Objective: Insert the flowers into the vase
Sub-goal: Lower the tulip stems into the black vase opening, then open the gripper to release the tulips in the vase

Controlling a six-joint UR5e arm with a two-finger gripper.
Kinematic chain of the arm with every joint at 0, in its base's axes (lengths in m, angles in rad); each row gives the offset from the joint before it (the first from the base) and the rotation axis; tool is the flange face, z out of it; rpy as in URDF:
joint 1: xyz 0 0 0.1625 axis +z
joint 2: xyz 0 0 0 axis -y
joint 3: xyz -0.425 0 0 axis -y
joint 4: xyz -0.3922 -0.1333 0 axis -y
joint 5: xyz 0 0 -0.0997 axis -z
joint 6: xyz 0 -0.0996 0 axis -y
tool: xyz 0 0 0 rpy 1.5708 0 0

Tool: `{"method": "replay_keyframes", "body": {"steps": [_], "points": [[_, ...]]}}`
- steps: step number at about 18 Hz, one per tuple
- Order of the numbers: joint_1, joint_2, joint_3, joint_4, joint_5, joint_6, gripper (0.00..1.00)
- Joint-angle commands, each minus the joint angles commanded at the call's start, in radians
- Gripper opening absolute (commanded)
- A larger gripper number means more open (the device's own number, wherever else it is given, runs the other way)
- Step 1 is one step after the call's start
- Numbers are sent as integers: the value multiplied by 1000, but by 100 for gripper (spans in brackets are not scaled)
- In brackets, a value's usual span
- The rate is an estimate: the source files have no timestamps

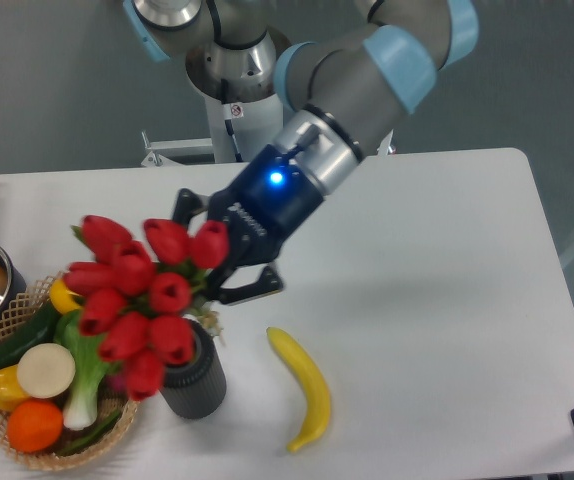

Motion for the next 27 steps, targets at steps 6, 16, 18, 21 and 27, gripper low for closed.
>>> {"method": "replay_keyframes", "body": {"steps": [6, 16, 18, 21, 27], "points": [[-32, -31, -3, 17, 0, 3, 4], [-29, -66, -83, 18, 35, 80, 14], [-31, -78, -83, 18, 38, 83, 15], [-31, -103, -81, 20, 81, 90, 16], [-32, -120, -133, 18, 126, 135, 28]]}}
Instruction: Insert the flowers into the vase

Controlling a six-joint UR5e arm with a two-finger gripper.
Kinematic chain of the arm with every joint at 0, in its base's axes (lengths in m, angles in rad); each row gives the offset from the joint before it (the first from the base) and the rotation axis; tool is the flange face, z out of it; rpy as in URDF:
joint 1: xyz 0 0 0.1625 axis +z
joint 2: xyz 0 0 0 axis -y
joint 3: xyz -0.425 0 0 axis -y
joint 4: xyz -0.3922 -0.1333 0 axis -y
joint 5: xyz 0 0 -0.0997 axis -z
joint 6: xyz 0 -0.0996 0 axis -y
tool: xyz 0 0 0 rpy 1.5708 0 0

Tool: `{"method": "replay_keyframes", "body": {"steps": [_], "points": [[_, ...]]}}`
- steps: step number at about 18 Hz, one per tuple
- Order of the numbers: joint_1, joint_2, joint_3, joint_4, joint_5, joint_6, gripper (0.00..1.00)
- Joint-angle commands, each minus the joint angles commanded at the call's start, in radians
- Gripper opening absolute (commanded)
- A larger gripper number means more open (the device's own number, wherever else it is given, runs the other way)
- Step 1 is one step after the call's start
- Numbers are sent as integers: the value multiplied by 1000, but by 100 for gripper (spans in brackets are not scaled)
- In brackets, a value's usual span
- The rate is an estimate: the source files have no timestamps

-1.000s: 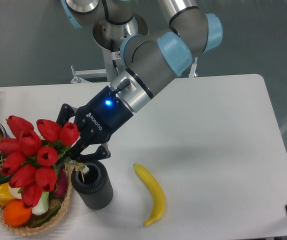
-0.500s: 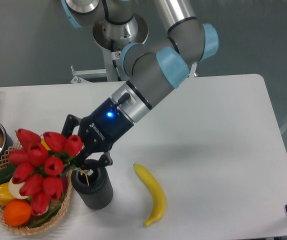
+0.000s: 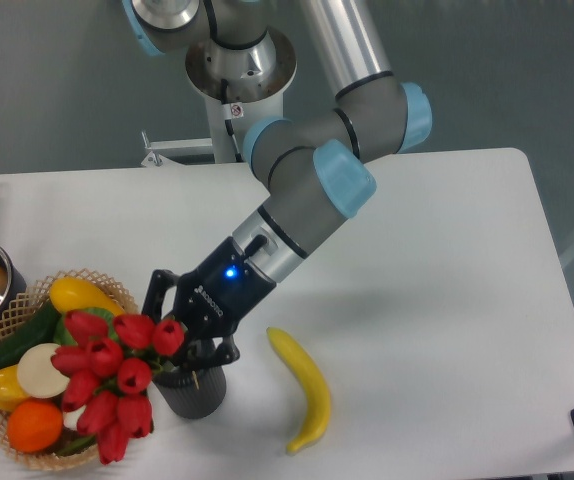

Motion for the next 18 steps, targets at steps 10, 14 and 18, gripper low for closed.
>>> {"method": "replay_keyframes", "body": {"steps": [10, 14, 18], "points": [[17, 55, -146, -2, 54, 12, 100], [70, 109, -209, -3, 55, 14, 100], [118, 164, -258, -5, 55, 11, 100]]}}
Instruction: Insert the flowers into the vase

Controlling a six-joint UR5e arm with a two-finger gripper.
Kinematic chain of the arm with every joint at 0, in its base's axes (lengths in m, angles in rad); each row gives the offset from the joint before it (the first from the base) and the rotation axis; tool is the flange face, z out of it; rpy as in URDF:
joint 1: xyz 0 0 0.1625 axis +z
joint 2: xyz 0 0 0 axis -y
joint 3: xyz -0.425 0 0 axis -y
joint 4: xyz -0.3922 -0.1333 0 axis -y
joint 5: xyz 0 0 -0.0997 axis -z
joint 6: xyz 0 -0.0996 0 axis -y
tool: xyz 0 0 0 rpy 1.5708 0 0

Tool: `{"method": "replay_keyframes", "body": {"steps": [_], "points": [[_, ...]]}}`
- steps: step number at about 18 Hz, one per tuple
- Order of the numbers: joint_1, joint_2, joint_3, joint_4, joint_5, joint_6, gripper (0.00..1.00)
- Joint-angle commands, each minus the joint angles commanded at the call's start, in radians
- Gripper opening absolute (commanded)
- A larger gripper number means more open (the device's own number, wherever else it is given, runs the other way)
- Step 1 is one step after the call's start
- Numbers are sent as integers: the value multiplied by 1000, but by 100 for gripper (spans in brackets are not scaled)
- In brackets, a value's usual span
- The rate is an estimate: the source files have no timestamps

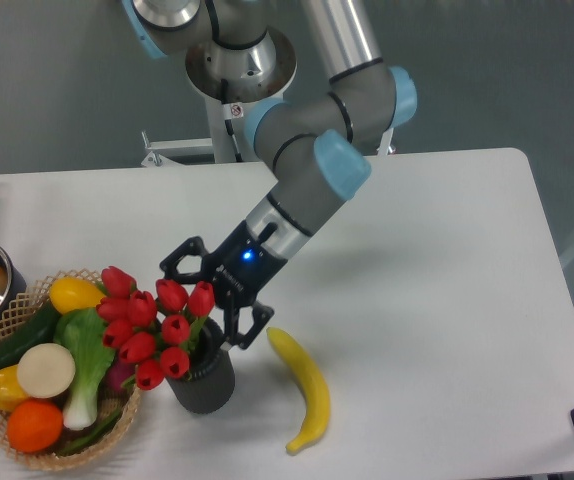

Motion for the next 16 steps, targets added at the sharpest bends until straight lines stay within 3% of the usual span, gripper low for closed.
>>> {"method": "replay_keyframes", "body": {"steps": [5, 10, 16], "points": [[78, 41, -38, -2, 2, 2, 100], [182, 60, -38, -5, 5, 6, 100], [262, 57, -31, -5, 208, 153, 100]]}}
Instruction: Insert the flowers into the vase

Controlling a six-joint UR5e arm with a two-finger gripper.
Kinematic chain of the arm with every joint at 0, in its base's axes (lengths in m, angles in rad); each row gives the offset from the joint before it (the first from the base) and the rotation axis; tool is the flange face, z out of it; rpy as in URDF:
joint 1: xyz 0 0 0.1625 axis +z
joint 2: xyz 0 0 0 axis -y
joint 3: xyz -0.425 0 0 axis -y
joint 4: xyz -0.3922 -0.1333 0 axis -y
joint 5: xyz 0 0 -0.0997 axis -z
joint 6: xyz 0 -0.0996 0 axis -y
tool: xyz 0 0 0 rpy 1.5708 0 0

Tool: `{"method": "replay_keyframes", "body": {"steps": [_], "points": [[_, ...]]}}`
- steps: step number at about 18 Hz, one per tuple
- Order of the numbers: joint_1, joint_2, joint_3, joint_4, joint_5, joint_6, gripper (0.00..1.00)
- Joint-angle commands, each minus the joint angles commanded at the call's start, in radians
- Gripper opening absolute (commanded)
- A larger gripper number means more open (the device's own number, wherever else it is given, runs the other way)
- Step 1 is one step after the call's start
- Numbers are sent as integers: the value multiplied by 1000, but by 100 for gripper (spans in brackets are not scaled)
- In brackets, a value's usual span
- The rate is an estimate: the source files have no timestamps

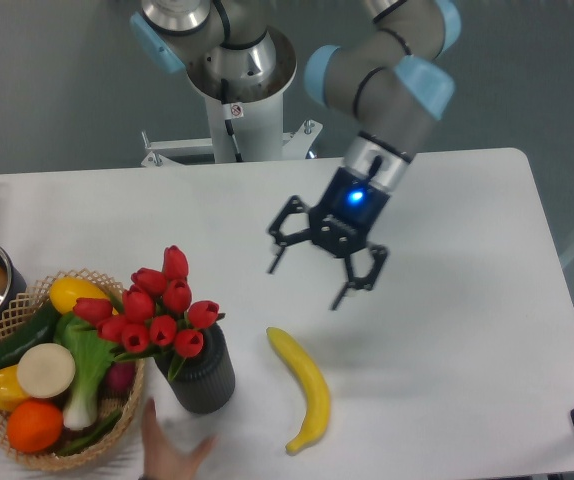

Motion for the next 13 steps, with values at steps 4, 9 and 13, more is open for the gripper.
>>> {"method": "replay_keyframes", "body": {"steps": [4, 9, 13], "points": [[0, -17, -2, 0, 320, 40, 100], [-8, -20, 8, -2, 543, 73, 100], [-9, -26, 2, -5, 625, 184, 100]]}}
